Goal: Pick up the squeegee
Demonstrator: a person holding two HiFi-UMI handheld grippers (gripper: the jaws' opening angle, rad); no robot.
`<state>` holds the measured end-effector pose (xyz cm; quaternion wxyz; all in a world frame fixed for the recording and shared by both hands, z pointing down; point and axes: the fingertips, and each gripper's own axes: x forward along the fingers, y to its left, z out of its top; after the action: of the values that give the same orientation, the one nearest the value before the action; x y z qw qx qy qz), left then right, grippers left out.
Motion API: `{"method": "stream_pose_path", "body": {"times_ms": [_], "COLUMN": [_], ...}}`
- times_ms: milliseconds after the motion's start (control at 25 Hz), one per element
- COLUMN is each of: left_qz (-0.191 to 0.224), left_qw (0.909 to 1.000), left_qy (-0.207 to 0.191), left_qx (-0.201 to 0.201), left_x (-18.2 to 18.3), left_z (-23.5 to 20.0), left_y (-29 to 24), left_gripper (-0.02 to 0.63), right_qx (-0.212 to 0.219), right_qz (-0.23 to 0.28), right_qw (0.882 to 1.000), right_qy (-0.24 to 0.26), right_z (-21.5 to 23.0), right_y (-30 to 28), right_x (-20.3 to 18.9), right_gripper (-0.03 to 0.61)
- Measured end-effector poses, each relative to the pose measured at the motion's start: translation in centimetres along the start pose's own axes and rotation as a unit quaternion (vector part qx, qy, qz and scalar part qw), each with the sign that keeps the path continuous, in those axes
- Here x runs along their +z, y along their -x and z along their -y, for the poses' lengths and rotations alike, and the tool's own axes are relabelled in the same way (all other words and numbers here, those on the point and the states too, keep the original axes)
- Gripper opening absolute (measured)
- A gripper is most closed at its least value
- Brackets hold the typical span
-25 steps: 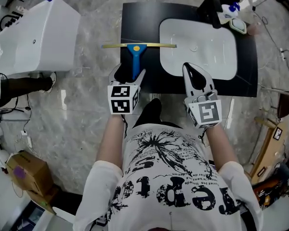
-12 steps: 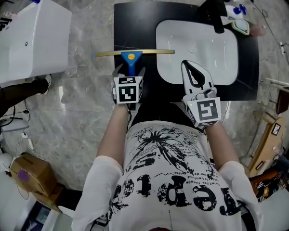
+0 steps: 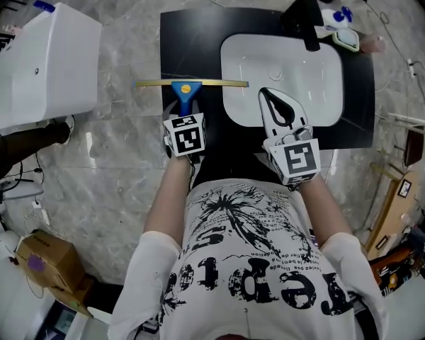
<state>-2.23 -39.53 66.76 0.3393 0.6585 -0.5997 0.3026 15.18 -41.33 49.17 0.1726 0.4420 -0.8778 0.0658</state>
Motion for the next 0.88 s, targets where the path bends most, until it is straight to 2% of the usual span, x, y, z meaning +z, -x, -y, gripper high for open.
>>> {"method": "stream_pose_path", "body": {"times_ms": [240, 400, 640, 880], "left_qz": [-0.008, 0.006, 0.075, 0.156], "left_qw": [0.9996, 0.9994, 0.9971, 0.9875], "left_qy": [0.024, 0.035, 0.005, -0.019], "left_qx": [-0.011, -0.008, -0.013, -0.017], "left_x": [0.6, 1.7, 6.5, 11.7], "left_z": [0.4, 0.7, 1.7, 2.3], "left_y": [1.2, 2.5, 6.3, 11.0], "left_gripper": [0.140, 0.140, 0.140, 0.141], "right_qx": [0.003, 0.002, -0.003, -0.009], "right_qz": [0.008, 0.017, 0.040, 0.065], "right_qw": [1.000, 1.000, 0.999, 0.998], "right_qy": [0.007, 0.012, 0.017, 0.016], "right_z": [1.0, 1.7, 3.1, 4.6], "right_y": [0.5, 0.9, 2.3, 4.3], "right_x": [1.1, 2.2, 4.9, 7.6], "right_gripper": [0.015, 0.015, 0.015, 0.015]}}
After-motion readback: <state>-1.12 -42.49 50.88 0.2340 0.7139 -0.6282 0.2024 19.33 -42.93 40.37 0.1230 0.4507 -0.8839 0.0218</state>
